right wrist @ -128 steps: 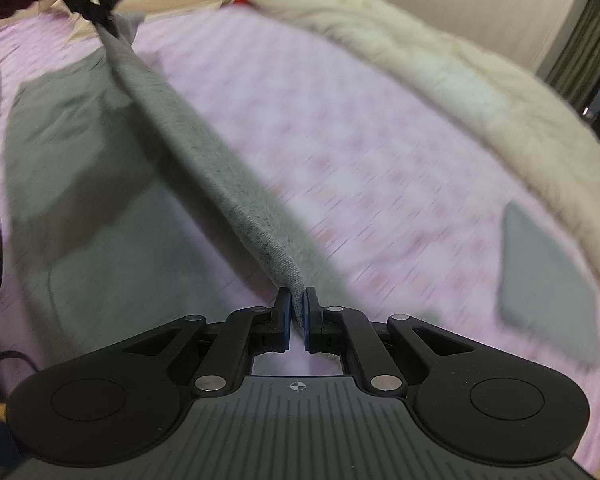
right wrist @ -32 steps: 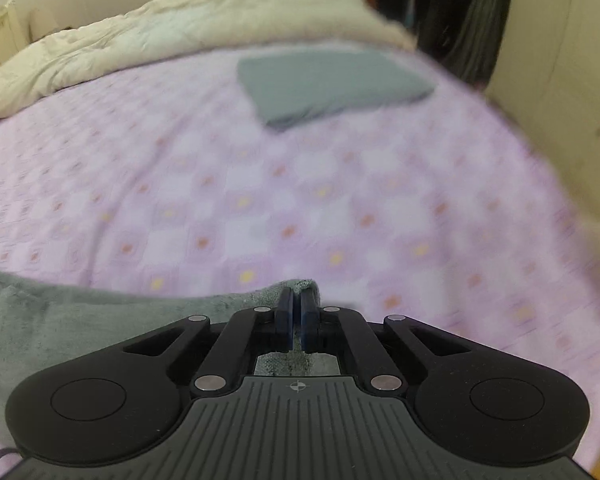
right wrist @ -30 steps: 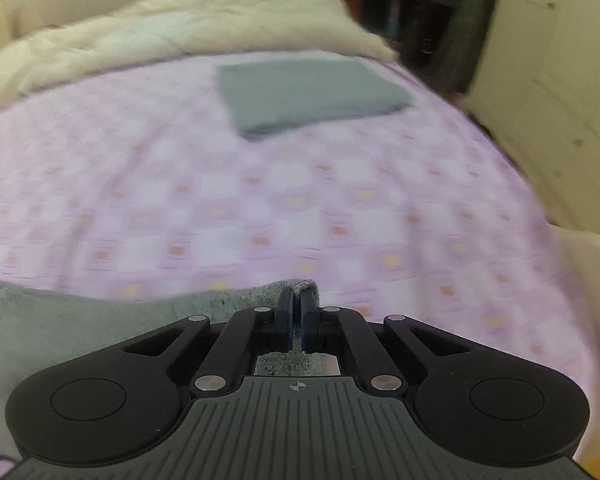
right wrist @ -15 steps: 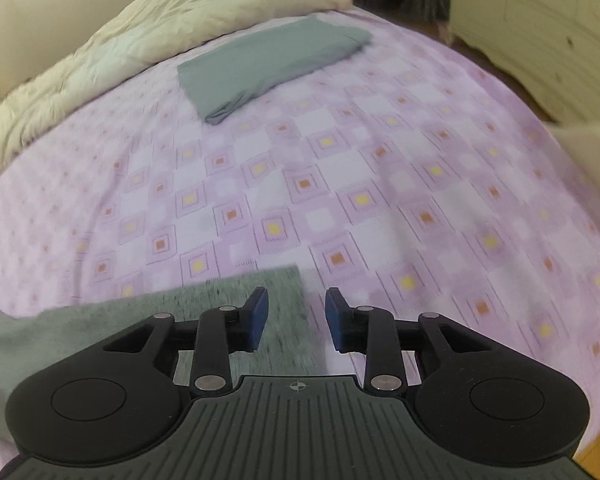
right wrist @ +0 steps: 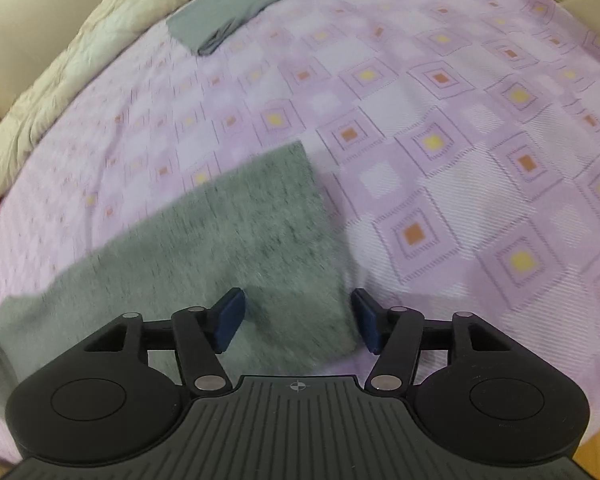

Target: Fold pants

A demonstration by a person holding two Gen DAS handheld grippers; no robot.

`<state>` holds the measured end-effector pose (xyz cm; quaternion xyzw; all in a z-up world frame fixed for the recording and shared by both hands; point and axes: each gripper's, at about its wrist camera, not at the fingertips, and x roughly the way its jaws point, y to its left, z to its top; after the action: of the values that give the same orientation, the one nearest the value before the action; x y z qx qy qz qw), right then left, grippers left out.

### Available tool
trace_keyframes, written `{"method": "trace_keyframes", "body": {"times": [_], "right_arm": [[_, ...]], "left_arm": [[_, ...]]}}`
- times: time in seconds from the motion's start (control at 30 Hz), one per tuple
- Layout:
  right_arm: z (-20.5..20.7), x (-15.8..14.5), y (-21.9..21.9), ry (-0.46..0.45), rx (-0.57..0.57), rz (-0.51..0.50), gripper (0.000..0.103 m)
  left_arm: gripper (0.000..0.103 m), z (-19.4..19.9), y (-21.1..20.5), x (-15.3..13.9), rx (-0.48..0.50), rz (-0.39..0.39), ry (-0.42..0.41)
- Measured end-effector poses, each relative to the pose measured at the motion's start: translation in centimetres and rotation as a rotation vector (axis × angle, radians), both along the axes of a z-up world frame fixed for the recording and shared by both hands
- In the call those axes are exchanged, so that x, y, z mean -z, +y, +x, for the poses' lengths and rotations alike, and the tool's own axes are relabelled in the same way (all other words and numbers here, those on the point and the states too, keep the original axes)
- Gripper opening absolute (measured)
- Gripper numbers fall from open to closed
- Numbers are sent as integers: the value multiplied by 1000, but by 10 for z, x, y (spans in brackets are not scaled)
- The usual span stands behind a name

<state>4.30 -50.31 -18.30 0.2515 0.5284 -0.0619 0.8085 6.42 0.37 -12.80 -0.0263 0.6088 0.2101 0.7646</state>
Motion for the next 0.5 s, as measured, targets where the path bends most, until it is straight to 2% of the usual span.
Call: {"method": "trace_keyframes", "body": {"times": [0.03, 0.07, 0.1, 0.17, 0.2, 0.27, 0.37, 0.43, 0.5], "right_arm": [[3, -1, 3, 4, 3, 1, 16], [8, -4, 9, 10, -28, -19, 9], [12, -12, 19, 13, -95, -88, 9], [17, -34, 43, -10, -281, -317, 8], [16, -41, 49, -32, -334, -385, 7], [20, -38, 50, 1, -372, -412, 8], [26, -26, 50, 43, -328, -388, 14], [26, -30, 49, 39, -286, -381, 23], [22, -38, 51, 6, -252, -407, 29]], "left_arm": [[6, 1, -2, -1, 10, 5, -5], [7, 1, -5, -2, 19, 7, -8], [8, 2, -7, -3, 26, 9, -8], [10, 1, -8, -3, 29, 12, -2], [13, 0, -8, -5, 28, 14, -1], [19, -5, -7, -8, 22, 24, -10], [22, -12, -1, -9, 23, 37, 0], [23, -17, 6, -11, 21, 58, 9], [23, -22, 16, -14, 9, 75, 7]]}}
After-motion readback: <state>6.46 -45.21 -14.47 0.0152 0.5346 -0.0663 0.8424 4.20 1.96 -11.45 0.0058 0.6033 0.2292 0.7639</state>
